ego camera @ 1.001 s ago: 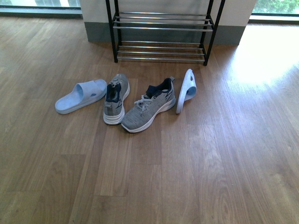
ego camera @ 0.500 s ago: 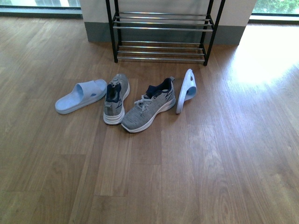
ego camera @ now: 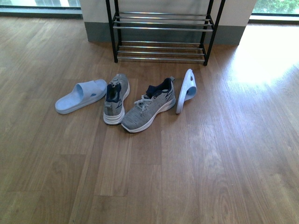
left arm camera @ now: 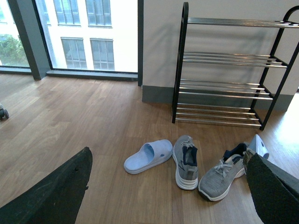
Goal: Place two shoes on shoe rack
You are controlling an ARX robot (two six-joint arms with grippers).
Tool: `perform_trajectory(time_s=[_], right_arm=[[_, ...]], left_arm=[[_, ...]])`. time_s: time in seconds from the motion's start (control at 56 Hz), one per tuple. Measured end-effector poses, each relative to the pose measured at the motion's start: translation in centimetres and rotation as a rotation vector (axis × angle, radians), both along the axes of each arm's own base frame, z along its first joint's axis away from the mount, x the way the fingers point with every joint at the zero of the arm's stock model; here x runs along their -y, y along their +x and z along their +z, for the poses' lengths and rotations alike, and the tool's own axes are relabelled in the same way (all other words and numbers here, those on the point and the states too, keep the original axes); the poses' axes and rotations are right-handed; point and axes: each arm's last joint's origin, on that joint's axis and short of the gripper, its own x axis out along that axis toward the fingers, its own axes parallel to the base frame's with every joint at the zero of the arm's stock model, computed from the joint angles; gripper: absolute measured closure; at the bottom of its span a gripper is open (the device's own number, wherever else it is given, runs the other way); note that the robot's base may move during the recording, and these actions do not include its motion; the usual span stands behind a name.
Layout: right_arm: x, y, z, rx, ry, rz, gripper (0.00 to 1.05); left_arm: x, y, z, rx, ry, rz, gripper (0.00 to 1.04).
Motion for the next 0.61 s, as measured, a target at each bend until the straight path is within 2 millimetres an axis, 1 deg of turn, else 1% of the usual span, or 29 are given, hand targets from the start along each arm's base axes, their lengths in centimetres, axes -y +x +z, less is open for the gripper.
perform_trajectory(time_s=[0.608], right_arm=[[0.0,0.0,0.0,0.0,0.0,0.0,0.09]], left_arm=[[0.0,0.0,0.0,0.0,0.0,0.0,0.09]])
